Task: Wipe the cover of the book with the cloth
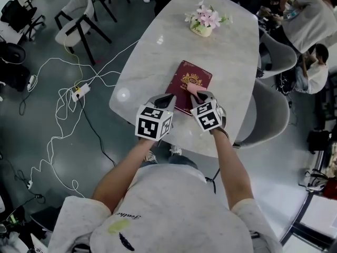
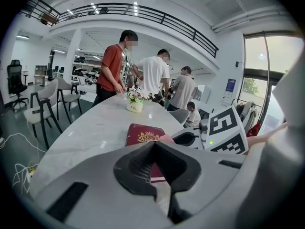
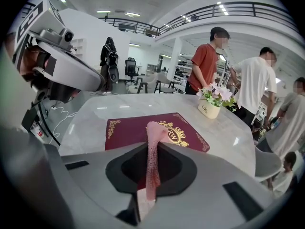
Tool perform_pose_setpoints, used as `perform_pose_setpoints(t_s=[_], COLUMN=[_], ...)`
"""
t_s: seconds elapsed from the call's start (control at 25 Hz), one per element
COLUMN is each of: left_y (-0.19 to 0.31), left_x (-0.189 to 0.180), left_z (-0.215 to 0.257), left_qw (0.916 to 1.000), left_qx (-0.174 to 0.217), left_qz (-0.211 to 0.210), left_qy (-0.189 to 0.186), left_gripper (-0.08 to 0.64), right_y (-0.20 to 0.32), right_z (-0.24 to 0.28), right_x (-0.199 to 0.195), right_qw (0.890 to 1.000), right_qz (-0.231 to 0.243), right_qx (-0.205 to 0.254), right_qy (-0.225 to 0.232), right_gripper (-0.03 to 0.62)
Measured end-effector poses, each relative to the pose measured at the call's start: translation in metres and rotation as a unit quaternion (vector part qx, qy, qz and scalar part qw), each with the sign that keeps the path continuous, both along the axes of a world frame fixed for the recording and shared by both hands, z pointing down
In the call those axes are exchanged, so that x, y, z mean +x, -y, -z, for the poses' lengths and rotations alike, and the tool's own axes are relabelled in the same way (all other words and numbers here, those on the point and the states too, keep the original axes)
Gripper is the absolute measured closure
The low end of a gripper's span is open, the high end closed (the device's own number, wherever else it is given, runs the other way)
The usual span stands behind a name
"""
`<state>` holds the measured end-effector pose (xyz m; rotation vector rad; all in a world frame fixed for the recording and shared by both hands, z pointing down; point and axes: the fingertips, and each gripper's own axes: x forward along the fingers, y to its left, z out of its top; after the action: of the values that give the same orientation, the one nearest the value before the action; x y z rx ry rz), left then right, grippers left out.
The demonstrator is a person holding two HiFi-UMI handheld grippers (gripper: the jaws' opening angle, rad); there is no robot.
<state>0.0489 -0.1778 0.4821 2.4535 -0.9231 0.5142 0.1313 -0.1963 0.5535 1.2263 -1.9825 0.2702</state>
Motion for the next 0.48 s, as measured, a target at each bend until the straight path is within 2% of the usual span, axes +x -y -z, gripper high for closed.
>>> perform_pose_setpoints(t_s=[0.48], left_y=[-0.016], left_x=[-0.012], left_z=[0.001], left_qw=[0.9999], left_qx=[0.002], left_qz=[-0.015], left_qy=[-0.003], left_gripper=[0.552], right_y=[-0.025], right_z=[-0.002], right_x=[-0.015], right_qw=[1.0], right_qz=[-0.012], right_qx=[-0.005], right_qy=[0.001], right_gripper=[0.573])
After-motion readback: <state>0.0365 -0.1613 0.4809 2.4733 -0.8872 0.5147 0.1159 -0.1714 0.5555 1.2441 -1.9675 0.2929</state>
